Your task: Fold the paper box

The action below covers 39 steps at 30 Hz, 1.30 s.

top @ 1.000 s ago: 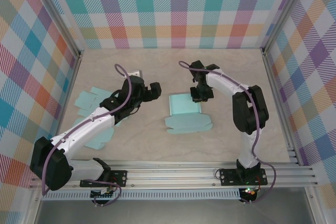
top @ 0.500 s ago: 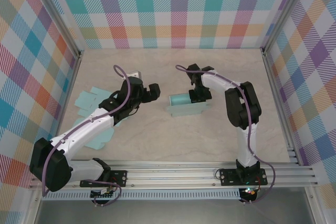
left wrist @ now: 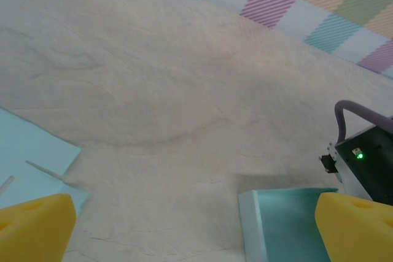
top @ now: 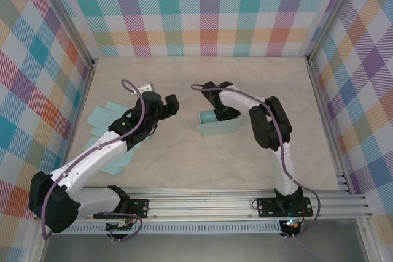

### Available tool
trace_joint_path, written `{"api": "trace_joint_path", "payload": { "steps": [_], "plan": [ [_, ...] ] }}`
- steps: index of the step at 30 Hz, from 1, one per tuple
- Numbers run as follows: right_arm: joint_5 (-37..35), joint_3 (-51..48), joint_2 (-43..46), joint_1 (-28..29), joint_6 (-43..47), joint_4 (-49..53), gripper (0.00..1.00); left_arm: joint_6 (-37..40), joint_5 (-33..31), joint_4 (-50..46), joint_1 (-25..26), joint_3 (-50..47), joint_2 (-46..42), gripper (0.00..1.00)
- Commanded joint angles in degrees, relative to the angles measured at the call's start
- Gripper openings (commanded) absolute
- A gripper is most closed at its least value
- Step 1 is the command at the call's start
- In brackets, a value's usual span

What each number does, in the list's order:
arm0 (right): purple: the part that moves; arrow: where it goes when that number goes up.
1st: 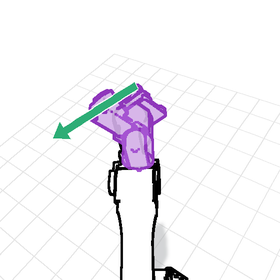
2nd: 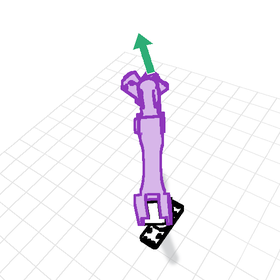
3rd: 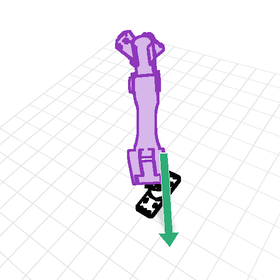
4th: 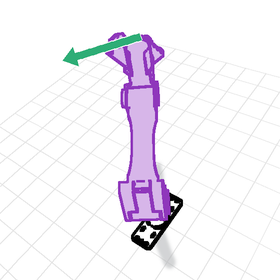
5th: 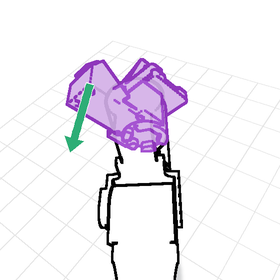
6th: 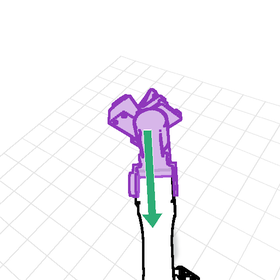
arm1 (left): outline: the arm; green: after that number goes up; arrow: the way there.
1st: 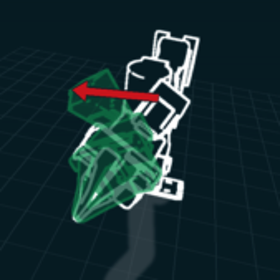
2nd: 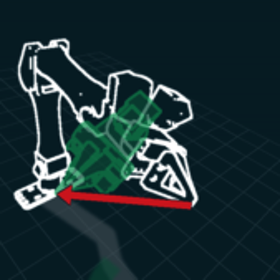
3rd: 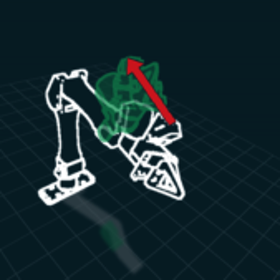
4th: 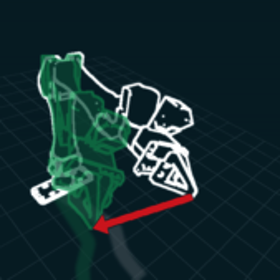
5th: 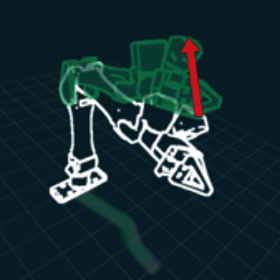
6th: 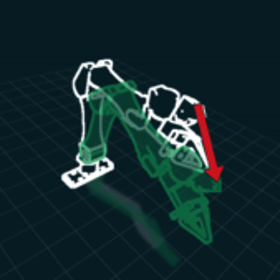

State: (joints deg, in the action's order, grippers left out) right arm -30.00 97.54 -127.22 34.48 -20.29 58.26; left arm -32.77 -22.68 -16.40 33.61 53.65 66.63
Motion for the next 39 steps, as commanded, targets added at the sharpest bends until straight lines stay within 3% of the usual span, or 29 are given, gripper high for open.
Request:
{"api": "trace_joint_path", "payload": {
  "steps": [1, 8, 14, 20, 26, 32, 35, 39],
  "plan": [
    [-2.3, 0.0, -7.2, 1.6, -0.5, -2.0, 0.0, -2.5, -4.9, -3.8, -0.6, -0.7, -1.5, 1.0],
    [-4.0, 3.3, -11.7, 5.5, 4.7, -0.3, 0.0, -4.2, -7.8, -7.4, -0.6, -0.9, -1.5, 1.0],
    [-1.0, -0.7, -6.1, 5.6, 7.4, -3.9, 0.0, -6.4, -11.6, -10.7, -0.8, -0.4, -1.9, 0.99],
    [-2.4, -1.0, 1.7, 5.3, 11.2, -4.7, 0.37, -4.5, -11.8, -11.5, -0.9, 1.0, -2.2, 1.0],
    [-3.7, 2.5, 5.7, 5.1, 12.2, -2.4, 0.63, -4.2, -12.0, -12.0, -0.9, 0.6, -3.0, 1.0],
    [-3.4, 3.5, 13.5, 5.0, 12.1, -2.3, 0.77, 0.0, -12.7, -12.2, -1.1, 3.0, -0.8, 1.0],
    [-1.9, 4.1, 18.2, 5.1, 11.7, -2.8, 0.78, 2.7, -12.9, -12.4, -1.7, 5.6, 2.6, 1.0],
    [-1.1, 2.1, 25.5, 5.1, 8.8, -3.7, 0.78, 7.1, -7.7, -11.2, -3.3, 9.6, 9.8, 1.0]
  ]
}}
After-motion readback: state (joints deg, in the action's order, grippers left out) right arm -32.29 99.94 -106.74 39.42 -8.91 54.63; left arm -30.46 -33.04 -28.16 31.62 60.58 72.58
